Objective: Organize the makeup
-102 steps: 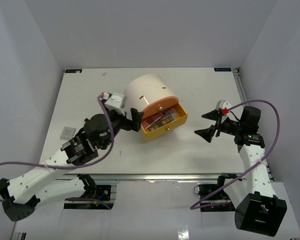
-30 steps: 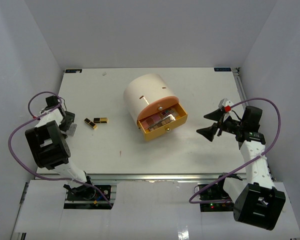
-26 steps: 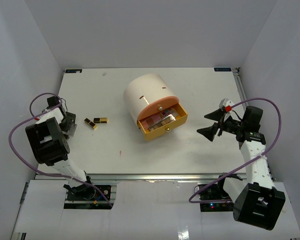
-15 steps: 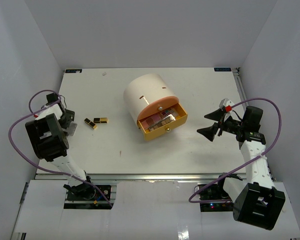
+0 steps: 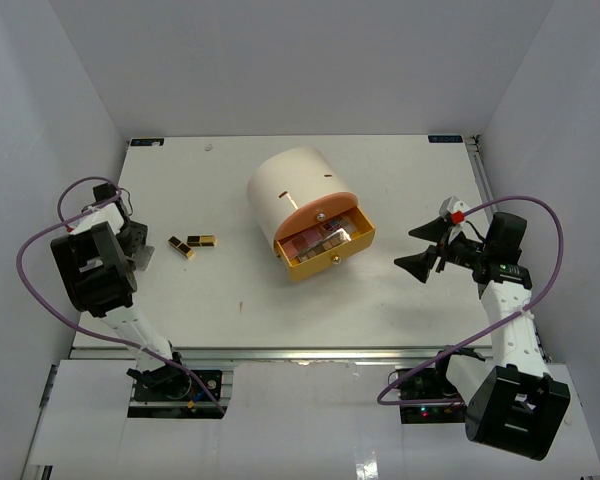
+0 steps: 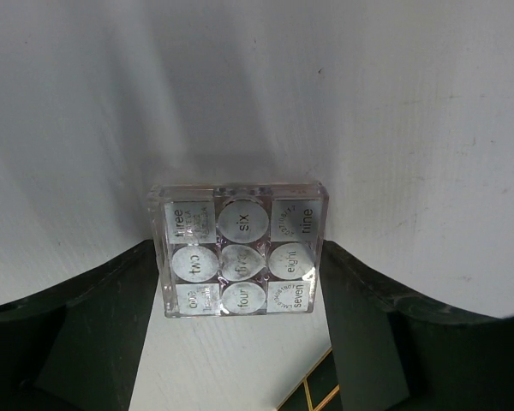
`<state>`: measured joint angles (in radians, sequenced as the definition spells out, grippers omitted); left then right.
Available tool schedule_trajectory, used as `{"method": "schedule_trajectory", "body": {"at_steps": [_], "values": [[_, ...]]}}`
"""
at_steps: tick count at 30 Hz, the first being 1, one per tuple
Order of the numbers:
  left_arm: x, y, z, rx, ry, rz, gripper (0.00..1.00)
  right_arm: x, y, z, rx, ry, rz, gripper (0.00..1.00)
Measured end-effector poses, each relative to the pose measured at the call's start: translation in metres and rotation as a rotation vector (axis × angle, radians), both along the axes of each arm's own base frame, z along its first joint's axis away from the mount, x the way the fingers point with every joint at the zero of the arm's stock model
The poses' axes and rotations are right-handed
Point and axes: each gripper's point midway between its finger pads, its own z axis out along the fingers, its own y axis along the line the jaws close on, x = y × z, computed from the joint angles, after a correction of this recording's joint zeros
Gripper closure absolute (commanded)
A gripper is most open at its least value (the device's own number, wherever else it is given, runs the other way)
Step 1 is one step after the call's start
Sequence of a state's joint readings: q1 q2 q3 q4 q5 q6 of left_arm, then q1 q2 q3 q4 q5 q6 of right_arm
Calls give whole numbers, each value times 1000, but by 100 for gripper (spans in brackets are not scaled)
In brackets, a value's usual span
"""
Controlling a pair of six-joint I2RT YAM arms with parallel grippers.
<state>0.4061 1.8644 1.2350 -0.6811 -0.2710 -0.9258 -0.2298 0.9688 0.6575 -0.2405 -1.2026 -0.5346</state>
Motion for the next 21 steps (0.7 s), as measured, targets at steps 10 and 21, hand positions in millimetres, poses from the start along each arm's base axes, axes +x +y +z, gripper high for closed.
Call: {"method": "schedule_trajectory", "body": {"at_steps": [10, 21], "values": [[0, -2, 1, 1, -10, -41, 58, -1, -1, 3, 7, -9, 2, 2], [-10, -55, 67, -61, -310, -226, 83, -6, 1, 10, 13, -35, 18, 2]]}}
